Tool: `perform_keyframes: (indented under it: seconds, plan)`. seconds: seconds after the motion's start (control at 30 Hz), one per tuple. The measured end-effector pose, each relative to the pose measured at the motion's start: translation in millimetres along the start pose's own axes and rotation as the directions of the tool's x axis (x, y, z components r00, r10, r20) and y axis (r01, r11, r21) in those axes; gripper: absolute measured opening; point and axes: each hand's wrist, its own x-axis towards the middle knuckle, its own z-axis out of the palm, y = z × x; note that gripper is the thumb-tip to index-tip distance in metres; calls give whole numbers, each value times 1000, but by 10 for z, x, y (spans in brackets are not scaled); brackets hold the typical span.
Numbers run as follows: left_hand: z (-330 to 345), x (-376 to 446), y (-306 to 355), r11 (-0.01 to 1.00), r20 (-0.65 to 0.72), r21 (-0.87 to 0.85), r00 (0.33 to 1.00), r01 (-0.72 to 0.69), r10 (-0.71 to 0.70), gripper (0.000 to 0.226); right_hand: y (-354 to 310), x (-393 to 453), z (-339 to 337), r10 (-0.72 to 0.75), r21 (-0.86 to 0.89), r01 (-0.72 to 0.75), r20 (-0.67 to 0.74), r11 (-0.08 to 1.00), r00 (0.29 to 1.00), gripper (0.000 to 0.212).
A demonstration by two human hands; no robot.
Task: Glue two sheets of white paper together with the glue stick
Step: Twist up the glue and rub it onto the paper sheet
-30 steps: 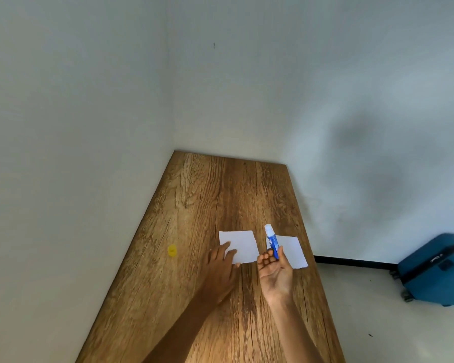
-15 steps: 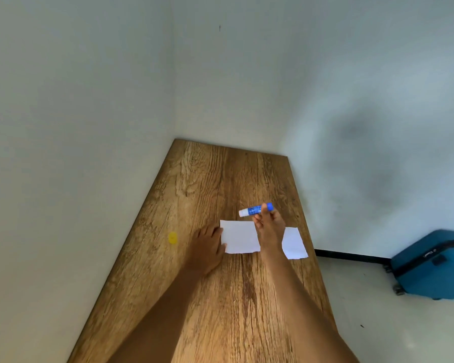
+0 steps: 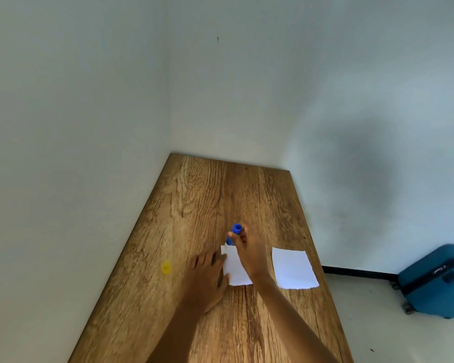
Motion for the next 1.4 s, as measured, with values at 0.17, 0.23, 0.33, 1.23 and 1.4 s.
perform_keyframes:
  seconds: [0.17, 0.23, 0.33, 1.23, 1.4]
  plan:
    - [2, -1, 3, 1000, -20, 14, 1000, -6, 7, 50, -33, 45, -16, 1, -14, 0, 33, 1000, 999, 31]
    - [-1, -2, -6, 1000, -18, 20, 1000, -11, 12, 51, -55, 60, -7, -11, -36, 12, 33, 999, 999, 33]
    - [-19, -7, -11, 1000, -4, 13, 1000, -20, 20, 53, -80, 53, 12, -49, -72, 52, 46, 996, 998, 31]
    - [-58, 2, 20, 998, -68, 66, 997, -23, 27, 45, 158, 58, -317, -46, -101, 46, 4, 994, 999, 27]
    - [-47, -1, 17, 999, -58, 48, 998, -21, 24, 46, 243, 76, -422, -29, -95, 28, -8, 995, 1000, 27]
